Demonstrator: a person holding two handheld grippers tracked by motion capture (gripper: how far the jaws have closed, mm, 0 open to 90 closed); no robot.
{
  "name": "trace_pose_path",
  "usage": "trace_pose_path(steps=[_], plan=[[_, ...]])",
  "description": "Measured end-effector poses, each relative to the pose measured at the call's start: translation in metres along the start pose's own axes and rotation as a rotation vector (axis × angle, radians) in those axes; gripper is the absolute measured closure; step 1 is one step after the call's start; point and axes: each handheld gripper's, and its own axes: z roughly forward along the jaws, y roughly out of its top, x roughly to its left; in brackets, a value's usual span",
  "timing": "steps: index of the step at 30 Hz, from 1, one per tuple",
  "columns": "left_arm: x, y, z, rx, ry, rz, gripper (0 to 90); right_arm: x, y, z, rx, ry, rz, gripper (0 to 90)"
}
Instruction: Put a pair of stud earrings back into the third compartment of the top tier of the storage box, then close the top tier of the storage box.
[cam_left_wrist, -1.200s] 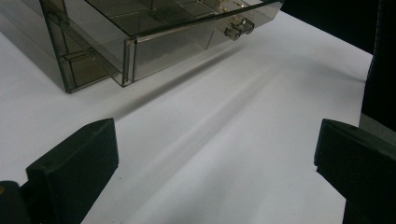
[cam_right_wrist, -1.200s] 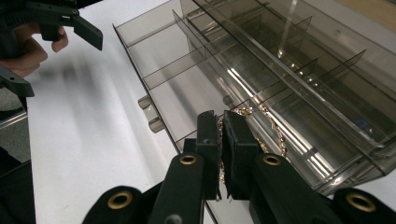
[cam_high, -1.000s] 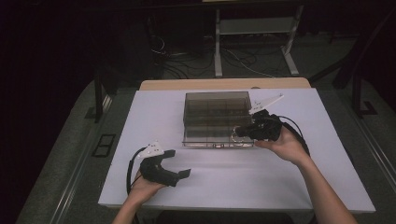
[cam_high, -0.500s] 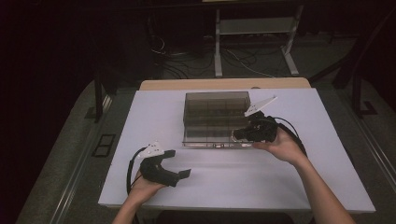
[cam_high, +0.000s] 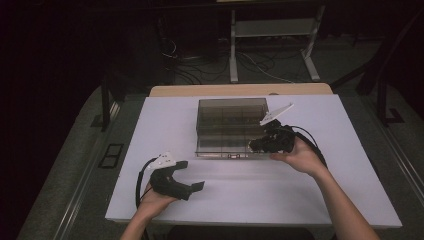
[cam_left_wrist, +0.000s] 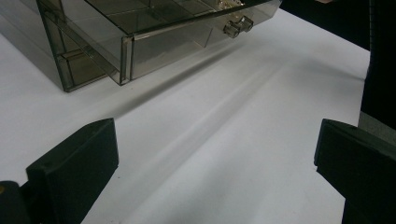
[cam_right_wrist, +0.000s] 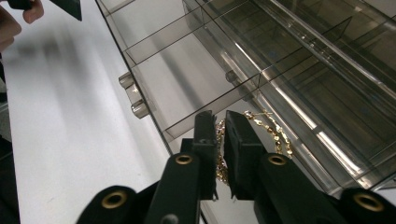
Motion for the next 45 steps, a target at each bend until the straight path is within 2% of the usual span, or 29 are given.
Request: trace_pose_path(steps=[7, 20, 26, 33, 45], plan=[[0.000, 0.000, 0.000, 0.000, 0.000, -0.001, 0.0, 0.000, 0.000, -0.004, -0.019, -0.004, 0.005, 75.5], [0.000, 0.000, 0.001, 0.007, -0.001, 0.005, 0.0, 0.006, 0.000, -0.017, -0.067, -0.031, 0.011, 44.8], [0.000, 0.000, 0.001, 0.007, -0.003, 0.005, 0.0, 0.012, 0.000, -0.022, -0.079, -0.047, 0.009, 34.3], [0.001, 0.000, 0.001, 0.007, -0.003, 0.006, 0.0, 0.024, 0.000, -0.026, -0.105, -0.027, -0.008, 29.3], [0.000, 0.000, 0.001, 0.006, -0.004, 0.007, 0.0, 0.045, 0.000, -0.025, -0.134, 0.025, -0.059, 28.4]])
